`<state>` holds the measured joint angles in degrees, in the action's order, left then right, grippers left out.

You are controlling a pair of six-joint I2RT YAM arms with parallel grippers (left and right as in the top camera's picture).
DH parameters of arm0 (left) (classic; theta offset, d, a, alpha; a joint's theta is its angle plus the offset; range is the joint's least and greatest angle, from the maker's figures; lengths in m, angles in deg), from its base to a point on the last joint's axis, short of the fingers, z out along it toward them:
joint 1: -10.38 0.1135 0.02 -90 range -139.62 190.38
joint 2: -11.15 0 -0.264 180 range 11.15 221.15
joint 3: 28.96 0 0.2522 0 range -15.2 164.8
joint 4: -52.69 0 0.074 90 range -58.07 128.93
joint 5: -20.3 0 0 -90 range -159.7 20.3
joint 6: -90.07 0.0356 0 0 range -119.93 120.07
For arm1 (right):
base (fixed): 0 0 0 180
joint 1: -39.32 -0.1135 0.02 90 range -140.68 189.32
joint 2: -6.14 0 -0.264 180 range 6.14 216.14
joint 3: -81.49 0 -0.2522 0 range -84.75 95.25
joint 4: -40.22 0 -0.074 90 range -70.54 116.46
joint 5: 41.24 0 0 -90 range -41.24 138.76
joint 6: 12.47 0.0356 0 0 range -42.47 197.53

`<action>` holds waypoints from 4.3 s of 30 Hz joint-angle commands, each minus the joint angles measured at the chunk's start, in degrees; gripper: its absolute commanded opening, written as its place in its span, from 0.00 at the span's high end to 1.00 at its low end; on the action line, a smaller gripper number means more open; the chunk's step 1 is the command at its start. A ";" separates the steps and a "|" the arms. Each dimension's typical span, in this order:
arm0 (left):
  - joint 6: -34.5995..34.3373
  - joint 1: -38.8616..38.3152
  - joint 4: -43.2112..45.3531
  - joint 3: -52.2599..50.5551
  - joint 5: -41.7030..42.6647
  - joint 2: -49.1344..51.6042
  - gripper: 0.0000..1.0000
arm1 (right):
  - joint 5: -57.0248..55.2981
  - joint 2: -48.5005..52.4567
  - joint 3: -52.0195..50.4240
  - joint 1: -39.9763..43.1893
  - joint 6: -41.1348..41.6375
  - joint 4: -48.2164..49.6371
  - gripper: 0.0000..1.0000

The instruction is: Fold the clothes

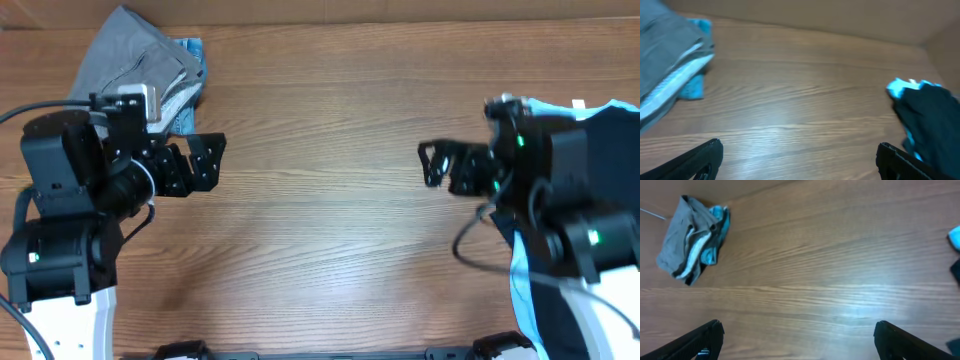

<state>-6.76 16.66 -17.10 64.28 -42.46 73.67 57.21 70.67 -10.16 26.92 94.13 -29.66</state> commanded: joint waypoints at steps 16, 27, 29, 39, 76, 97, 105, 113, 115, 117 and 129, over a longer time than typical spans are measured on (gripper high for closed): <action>8.57 -0.39 -9.97 1.31 4.13 1.18 0.00 | -6.91 32.15 3.17 38.23 3.15 5.55 0.10; 8.57 -0.39 -10.08 1.31 4.15 1.22 0.00 | -6.91 42.34 2.03 42.58 3.17 9.09 0.18; 8.57 -0.39 -10.01 1.31 4.15 1.22 0.00 | -7.34 42.34 0.81 42.51 3.19 9.31 0.23; 8.57 -0.42 -9.99 1.31 4.31 1.22 0.00 | -2.56 42.21 -2.34 42.64 2.45 12.17 0.75; 8.15 -0.31 -11.30 21.33 -6.91 0.96 0.05 | -6.12 21.38 20.65 -40.89 2.75 -5.27 0.52; 9.66 -22.29 -5.05 19.78 -5.11 31.36 0.00 | -24.22 -3.93 23.37 -7.85 16.68 -13.81 0.35; 7.78 -24.90 0.94 19.78 -5.09 52.28 0.15 | -24.26 -4.31 23.32 -6.95 16.70 -21.07 0.32; 7.06 -29.51 6.86 19.78 -6.69 63.91 0.19 | -24.30 -3.23 23.28 -6.95 18.12 -22.97 0.31; 7.04 -30.93 7.13 19.78 -10.14 65.90 0.23 | -24.28 -2.73 23.28 -6.95 18.21 -23.61 0.31; 7.04 -32.15 7.23 19.78 -12.50 67.65 0.24 | -24.28 -2.23 23.26 -6.95 18.21 -24.22 0.31; -8.00 -31.56 0.31 20.94 -34.27 68.70 0.96 | -24.96 1.05 23.26 -6.95 19.69 -24.61 0.30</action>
<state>-3.22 -16.86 -11.99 84.89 -59.55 141.67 33.28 70.48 12.75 19.79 113.17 -54.93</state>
